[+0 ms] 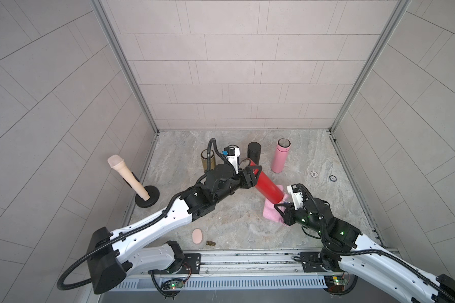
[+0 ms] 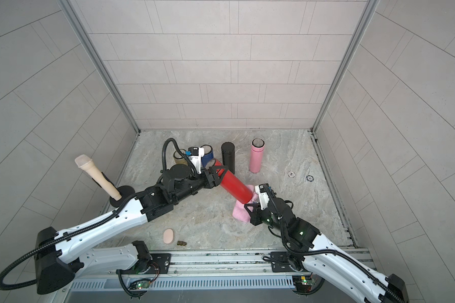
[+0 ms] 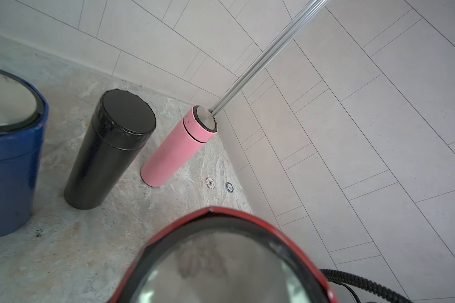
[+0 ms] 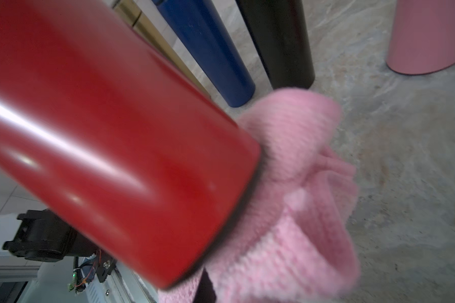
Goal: Wipe the surface of the thermos
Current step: Wipe the dirt from the surface of the thermos.
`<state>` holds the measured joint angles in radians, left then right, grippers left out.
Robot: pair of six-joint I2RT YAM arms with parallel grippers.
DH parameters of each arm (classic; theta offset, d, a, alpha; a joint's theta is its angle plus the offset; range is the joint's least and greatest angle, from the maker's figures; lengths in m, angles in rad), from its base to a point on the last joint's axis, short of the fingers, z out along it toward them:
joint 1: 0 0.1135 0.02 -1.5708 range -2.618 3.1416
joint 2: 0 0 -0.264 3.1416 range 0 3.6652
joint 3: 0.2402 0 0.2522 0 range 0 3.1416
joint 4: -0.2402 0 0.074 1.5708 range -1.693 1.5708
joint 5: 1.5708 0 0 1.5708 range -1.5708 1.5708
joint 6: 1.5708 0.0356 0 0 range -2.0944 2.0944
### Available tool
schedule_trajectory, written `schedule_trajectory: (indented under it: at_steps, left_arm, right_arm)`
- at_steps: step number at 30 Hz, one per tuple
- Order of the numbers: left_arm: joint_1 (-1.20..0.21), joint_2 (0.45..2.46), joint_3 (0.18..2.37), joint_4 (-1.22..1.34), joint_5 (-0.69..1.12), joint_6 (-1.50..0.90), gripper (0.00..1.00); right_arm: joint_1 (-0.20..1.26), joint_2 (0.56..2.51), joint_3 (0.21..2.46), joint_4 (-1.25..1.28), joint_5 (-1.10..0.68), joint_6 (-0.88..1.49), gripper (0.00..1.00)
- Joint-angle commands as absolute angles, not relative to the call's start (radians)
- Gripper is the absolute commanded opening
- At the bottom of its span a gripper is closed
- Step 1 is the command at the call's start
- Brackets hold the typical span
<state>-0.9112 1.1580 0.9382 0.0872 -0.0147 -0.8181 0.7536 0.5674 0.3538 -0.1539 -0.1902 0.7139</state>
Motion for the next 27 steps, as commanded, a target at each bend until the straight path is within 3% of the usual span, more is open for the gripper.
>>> schedule_trajectory:
  at_steps: [1,15,24,27]
  left_arm:
    - [-0.911,1.161,0.919,0.224,0.002,-0.886,0.00]
    - [-0.894,1.154,0.905,0.151,-0.050,-0.808,0.00]
    - [-0.893,1.221,0.919,0.265,0.031,-0.869,0.00]
    - [-0.892,1.220,0.932,0.268,0.041,-0.870,0.00]
  right_arm:
    - [0.753,0.574,0.395,-0.063,-0.217,0.714,0.00]
    - [0.753,0.293,0.526,-0.386,-0.119,0.678,0.00]
    - [0.754,0.436,0.417,-0.031,-0.251,0.790,0.00]
    - [0.753,0.480,0.375,-0.017,-0.246,0.782,0.00]
